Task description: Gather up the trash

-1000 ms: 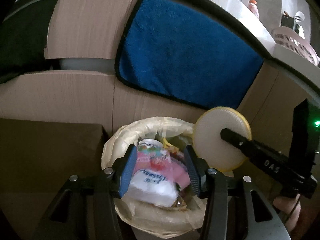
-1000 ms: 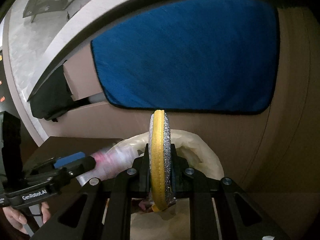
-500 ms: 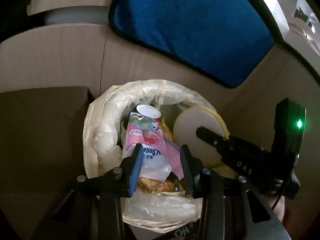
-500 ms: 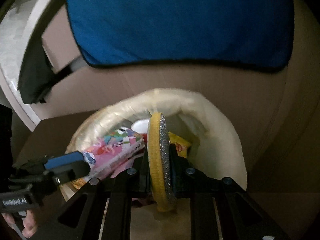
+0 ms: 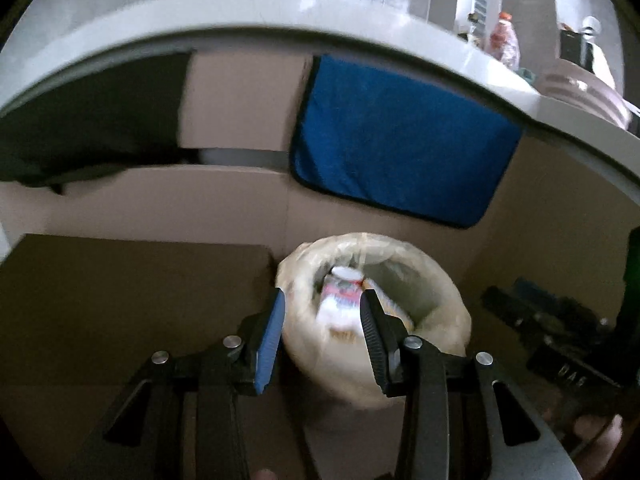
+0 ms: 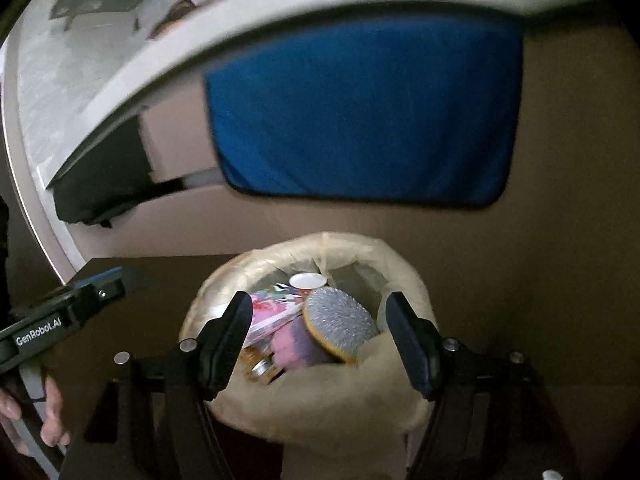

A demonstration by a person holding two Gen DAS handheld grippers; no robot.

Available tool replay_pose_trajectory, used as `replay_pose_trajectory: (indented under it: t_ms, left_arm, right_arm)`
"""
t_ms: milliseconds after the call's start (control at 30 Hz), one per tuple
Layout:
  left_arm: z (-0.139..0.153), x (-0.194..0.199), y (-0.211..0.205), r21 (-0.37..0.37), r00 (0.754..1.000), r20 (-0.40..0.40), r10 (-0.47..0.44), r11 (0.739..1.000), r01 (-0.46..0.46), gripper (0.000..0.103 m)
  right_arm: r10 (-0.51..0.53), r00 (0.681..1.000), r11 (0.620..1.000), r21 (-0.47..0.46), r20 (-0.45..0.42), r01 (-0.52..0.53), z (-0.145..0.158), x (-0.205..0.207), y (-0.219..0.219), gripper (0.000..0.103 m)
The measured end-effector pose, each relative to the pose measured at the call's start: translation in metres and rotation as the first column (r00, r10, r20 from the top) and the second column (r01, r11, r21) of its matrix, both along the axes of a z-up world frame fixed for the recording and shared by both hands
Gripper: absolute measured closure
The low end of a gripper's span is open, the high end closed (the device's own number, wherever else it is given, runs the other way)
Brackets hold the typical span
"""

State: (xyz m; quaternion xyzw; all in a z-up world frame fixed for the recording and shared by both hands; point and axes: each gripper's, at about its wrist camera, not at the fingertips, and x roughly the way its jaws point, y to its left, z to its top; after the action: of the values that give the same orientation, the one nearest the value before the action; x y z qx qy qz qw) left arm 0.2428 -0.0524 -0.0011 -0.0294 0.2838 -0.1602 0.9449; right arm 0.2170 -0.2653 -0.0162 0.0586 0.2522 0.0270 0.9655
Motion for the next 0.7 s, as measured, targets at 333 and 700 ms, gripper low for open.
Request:
replay_pose_trajectory:
  t_ms: [333, 700]
  left_arm:
    - [0.012, -0.150, 0.038, 0.056, 0.983, 0.113, 0.145, 0.987, -0.152, 0.056]
    - [0.014, -0.229, 0.040, 0.133, 0.965, 0.176, 0.194, 0.967, -0.218, 0.056]
  right_arm:
    - [0.009, 0.996, 0.979, -0.204, 0.091, 0.010, 0.020, -0.142, 0.071, 0.019]
    - [-0.025, 0.994, 0.996, -0.081, 0.108, 0.033, 0.018, -0.214, 0.076, 0.019]
